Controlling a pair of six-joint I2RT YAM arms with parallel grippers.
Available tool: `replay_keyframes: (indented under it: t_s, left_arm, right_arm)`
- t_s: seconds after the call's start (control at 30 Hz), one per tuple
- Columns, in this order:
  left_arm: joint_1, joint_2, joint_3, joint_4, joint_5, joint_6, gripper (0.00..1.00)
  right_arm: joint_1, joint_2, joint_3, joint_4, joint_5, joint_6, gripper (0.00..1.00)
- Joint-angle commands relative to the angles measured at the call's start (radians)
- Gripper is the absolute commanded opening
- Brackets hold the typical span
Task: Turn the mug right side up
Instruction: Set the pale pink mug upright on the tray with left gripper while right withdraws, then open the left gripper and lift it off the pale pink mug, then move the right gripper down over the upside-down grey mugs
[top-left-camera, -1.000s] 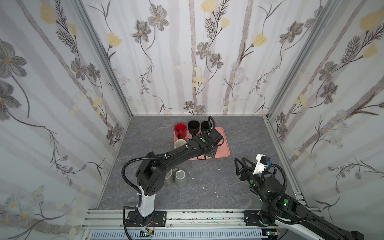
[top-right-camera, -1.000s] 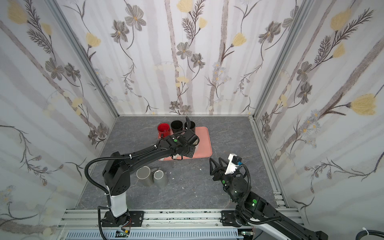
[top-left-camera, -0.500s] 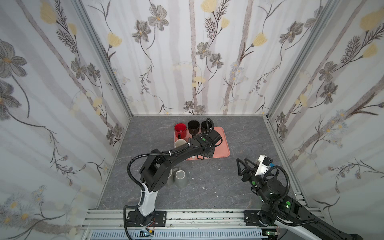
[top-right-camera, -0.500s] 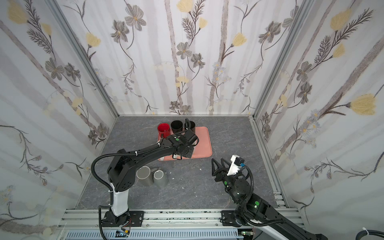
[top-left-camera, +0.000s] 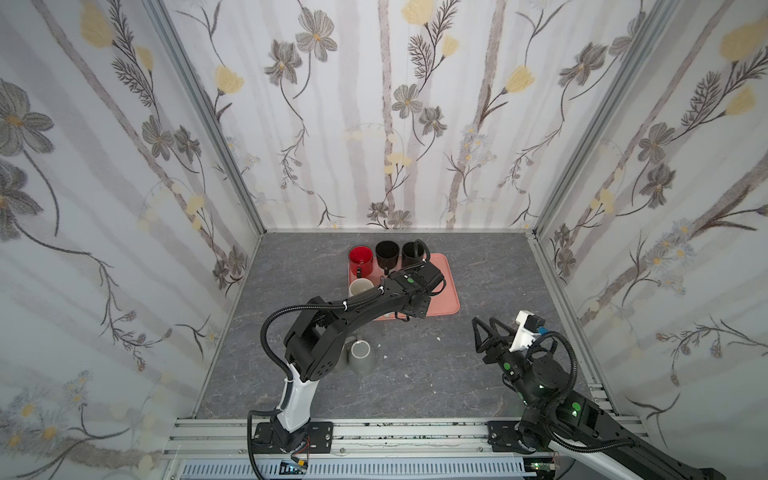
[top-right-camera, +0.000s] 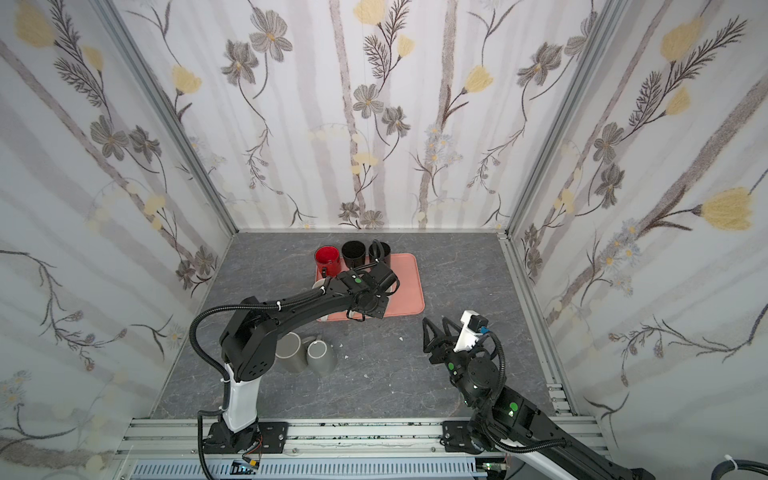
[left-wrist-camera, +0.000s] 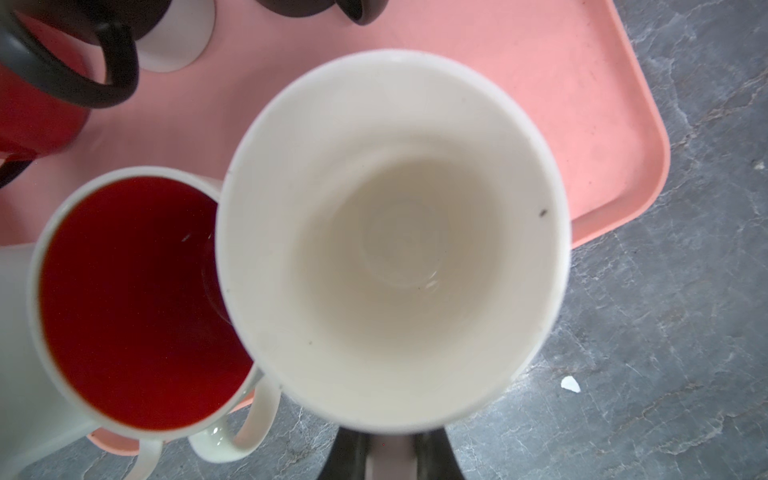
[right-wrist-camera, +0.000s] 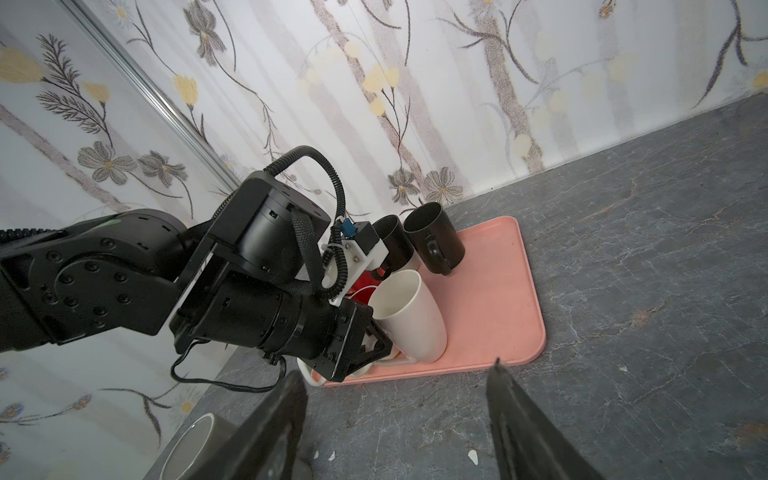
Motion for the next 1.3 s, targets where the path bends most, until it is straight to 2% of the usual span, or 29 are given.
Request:
replay_keyframes:
  t_s: [0.0,0.23,0.33,0.4,0.5,0.7,0.83,0.97,1.0,1.1,1.27]
  left_arm:
    - [0.000,0.004,0.005,0.033,-0.027,-0.008,0.07]
    - [-0.003,-0.025,-0.012,0.047,-0.028,-0.011,0.31]
    - [-0.007,-0.041,-0.017,0.052,-0.031,-0.016,0.37]
    - [-0.009,-0.058,-0.019,0.054,-0.034,-0.021,0.37]
    - [-0.014,-0.122,-0.035,0.079,-0.040,-0.030,0.40]
    - [-0.020,-0.356,-0.166,0.248,-0.029,-0.089,0.57]
    - [-0.019,-0.553,-0.345,0.413,-0.033,-0.131,0.72]
    - [-0.019,-0.741,-0.533,0.549,-0.055,-0.158,0.90]
    - [-0.019,-0.790,-0.574,0.576,-0.066,-0.162,0.99]
    - [-0.018,-0.901,-0.677,0.639,-0.093,-0.166,1.00]
    - [-0.018,-1.036,-0.807,0.694,-0.150,-0.155,1.00]
  right_arm:
    - [-0.001,-0.001,-0.001,0.011,0.019,0.009,0.69]
    - [-0.002,0.002,-0.001,0.013,0.017,0.012,0.71]
    - [-0.002,0.008,-0.001,0.016,0.017,0.017,0.73]
    - [-0.002,0.009,-0.001,0.017,0.016,0.019,0.74]
    - [-0.002,0.011,-0.001,0.021,0.010,0.020,0.75]
    - [-0.004,0.053,-0.003,0.069,-0.041,0.003,0.76]
    - [-0.003,0.135,-0.009,0.147,-0.133,-0.036,0.76]
    - [0.000,0.285,-0.003,0.227,-0.275,-0.058,0.76]
    - [0.004,0.331,0.000,0.245,-0.310,-0.055,0.76]
    - [0.038,0.467,0.008,0.309,-0.373,-0.051,0.76]
    - [0.154,0.673,0.054,0.391,-0.372,-0.077,0.79]
